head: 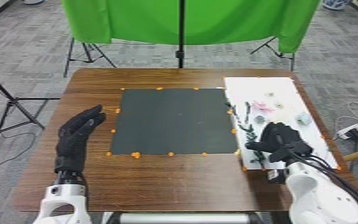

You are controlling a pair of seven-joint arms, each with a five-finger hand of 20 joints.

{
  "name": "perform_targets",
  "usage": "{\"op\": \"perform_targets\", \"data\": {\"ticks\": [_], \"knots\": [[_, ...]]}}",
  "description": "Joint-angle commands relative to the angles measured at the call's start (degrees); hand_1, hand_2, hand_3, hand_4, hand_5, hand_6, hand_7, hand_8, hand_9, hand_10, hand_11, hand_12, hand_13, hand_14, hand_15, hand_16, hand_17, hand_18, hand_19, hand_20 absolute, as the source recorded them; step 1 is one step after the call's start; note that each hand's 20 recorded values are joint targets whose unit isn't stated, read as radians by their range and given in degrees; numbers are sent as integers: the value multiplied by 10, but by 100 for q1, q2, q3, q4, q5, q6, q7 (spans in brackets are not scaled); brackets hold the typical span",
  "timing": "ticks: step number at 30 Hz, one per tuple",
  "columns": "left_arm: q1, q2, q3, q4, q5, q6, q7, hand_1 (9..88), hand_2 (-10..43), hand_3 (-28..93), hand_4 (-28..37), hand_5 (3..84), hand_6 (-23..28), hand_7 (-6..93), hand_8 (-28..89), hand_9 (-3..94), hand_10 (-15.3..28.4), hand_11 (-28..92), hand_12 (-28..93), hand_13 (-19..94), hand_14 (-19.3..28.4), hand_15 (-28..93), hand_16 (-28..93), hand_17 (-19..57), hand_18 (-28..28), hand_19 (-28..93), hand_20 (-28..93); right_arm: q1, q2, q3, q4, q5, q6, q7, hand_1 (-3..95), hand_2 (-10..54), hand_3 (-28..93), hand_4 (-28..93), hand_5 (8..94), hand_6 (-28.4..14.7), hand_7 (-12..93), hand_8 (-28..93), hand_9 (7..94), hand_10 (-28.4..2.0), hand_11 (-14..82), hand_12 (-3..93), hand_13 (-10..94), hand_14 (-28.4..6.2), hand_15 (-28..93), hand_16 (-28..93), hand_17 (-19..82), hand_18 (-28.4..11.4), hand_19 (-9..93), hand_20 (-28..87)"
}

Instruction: Arrange flowers

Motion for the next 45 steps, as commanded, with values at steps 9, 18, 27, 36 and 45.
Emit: {"op": "perform_targets", "data": {"ticks": [9, 18, 27, 36, 45], "knots": [[168, -2, -71, -23, -16, -32, -181, 323, -80, 638, -164, 499, 26, 182, -65, 471, 121, 213, 163, 336, 156, 246, 33, 14, 134, 73, 223, 245, 59, -789, 469, -178, 230, 112, 828, -95, -148, 243, 818, -39, 164, 170, 890, -132, 201, 323, 937, -25, 499, 298, 694, -55, 892, 411], [187, -2, -87, -36, -75, -55, -202, 325, -78, 635, -164, 499, 28, 179, -64, 467, 123, 212, 163, 333, 157, 243, 33, 14, 135, 72, 219, 25, -96, -442, 401, 413, 1154, 65, 937, -95, -255, 461, 824, -39, 200, 243, 916, -97, 204, 451, 937, -11, 537, 265, 730, -37, 865, 427], [143, 94, -121, 36, -182, -61, -164, 327, -75, 632, -164, 499, 28, 178, -63, 468, 123, 213, 162, 334, 157, 244, 33, 13, 136, 72, 218, 356, -176, -194, -153, 1316, 1932, -243, 939, -95, -273, 520, 822, -40, 226, 247, 909, -96, 270, 430, 937, -5, 577, 240, 753, -32, 863, 444], [53, 590, -435, 462, -572, 596, 50, 295, -57, 637, -186, 493, 29, 166, -65, 453, 125, 181, 150, 312, 148, 194, 27, 22, 129, 53, 205, 3051, -750, -2229, 443, 2049, 1958, -671, 936, -95, -269, 526, 820, -40, 236, 241, 906, -97, 284, 419, 937, -4, 582, 234, 755, -31, 862, 447], [-50, 659, -378, 731, -641, 616, 18, 265, -50, 650, -224, 446, 19, 116, -58, 429, 121, 144, 146, 303, 147, 165, 38, 20, 127, 45, 202, 4910, -1837, -3852, 1586, 2435, 1821, -790, 936, -95, -278, 537, 818, -40, 245, 236, 907, -98, 288, 415, 937, -3, 585, 231, 757, -31, 863, 449]]}}
